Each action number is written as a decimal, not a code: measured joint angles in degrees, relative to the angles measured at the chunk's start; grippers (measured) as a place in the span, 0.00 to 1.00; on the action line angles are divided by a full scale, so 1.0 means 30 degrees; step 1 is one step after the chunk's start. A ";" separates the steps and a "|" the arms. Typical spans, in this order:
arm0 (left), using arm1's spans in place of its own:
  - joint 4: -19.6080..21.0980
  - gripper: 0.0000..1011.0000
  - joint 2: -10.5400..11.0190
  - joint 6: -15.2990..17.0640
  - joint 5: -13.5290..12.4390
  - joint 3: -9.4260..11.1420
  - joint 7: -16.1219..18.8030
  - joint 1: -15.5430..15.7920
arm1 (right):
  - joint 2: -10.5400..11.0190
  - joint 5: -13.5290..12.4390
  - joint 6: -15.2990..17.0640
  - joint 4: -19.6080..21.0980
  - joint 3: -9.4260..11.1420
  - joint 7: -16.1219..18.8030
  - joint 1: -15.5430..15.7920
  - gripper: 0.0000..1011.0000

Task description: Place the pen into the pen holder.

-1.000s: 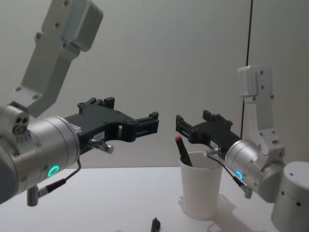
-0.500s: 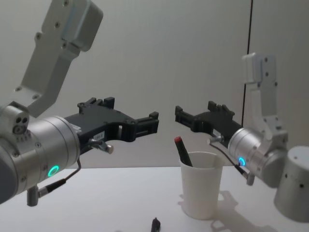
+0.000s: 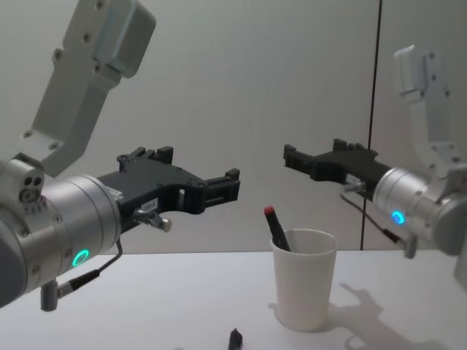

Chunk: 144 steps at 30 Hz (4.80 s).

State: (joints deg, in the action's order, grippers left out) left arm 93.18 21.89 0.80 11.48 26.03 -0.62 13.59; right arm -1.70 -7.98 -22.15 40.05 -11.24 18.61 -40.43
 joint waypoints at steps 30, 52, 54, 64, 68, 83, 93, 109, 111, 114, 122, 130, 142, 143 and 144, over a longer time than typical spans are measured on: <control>0.0000 0.99 0.0000 0.0000 0.0000 -0.0002 0.0000 0.0000 | 0.2435 0.2290 0.6372 0.6590 0.1916 0.0440 0.3072 0.99; 0.0000 0.99 0.0000 0.0000 0.0001 -0.0001 0.0000 0.0000 | 0.3414 0.3100 0.8010 0.8499 0.2650 0.1001 0.4171 0.99; 0.0000 0.99 -0.0001 0.0000 0.0000 -0.0002 -0.0001 0.0000 | 0.3446 0.3126 0.8059 0.8571 0.2662 0.1024 0.4216 0.99; 0.0009 0.99 -0.0026 0.0160 0.0000 -0.0012 -0.0013 -0.0010 | 0.3575 0.3254 0.8277 0.8888 0.2740 0.1128 0.4415 0.99; 0.0090 0.99 -0.0050 0.0526 0.0001 -0.0019 -0.0011 -0.0039 | 0.3600 0.3271 0.8314 0.8945 0.2753 0.1147 0.4450 0.99; 0.0566 0.99 -0.0256 0.2706 0.0903 -0.0048 0.1083 -0.0410 | 0.3647 0.3313 0.8404 0.9058 0.2783 0.1187 0.4522 0.99; 0.0986 0.99 -0.0294 0.4463 0.1812 -0.0066 0.1602 -0.0832 | 0.3664 0.3325 0.8427 0.9081 0.2786 0.1196 0.4536 0.99; 0.1002 0.99 -0.0214 0.6521 0.2379 0.0131 0.0540 -0.1363 | 0.3671 0.3326 0.8432 0.9099 0.2785 0.1193 0.4550 0.99; 0.0878 0.99 -0.0262 0.6609 0.2399 0.0179 0.0416 -0.1400 | 0.3672 0.3325 0.8431 0.9099 0.2785 0.1193 0.4550 0.99; 0.0729 0.99 -0.0327 0.6648 0.2438 0.0224 0.0313 -0.1427 | 0.3672 0.3324 0.8431 0.9100 0.2786 0.1192 0.4550 0.99; 0.0096 0.99 -0.0661 0.6366 0.2709 0.0345 0.0354 -0.1516 | 0.3673 0.3324 0.8430 0.9100 0.2785 0.1192 0.4550 0.99; -0.0637 0.99 -0.1015 0.5936 0.3009 0.0384 0.0892 -0.1549 | 0.3672 0.3324 0.8429 0.9098 0.2785 0.1191 0.4550 0.99; -0.1641 0.99 -0.1407 0.5950 0.2920 0.0370 0.0945 -0.1319 | 0.3671 0.3324 0.8429 0.9097 0.2786 0.1194 0.4550 0.99; -0.1690 0.99 -0.1424 0.5973 0.2889 0.0370 0.0904 -0.1299 | 0.3671 0.3324 0.8429 0.9097 0.2785 0.1194 0.4550 0.99; -0.1779 0.99 -0.1458 0.5996 0.2859 0.0367 0.0860 -0.1262 | 0.3672 0.3324 0.8429 0.9097 0.2785 0.1193 0.4550 0.99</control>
State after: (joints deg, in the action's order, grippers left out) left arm 87.84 17.52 18.78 20.06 27.13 1.96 9.80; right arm 9.32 1.99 3.14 67.34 -2.89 22.20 -26.78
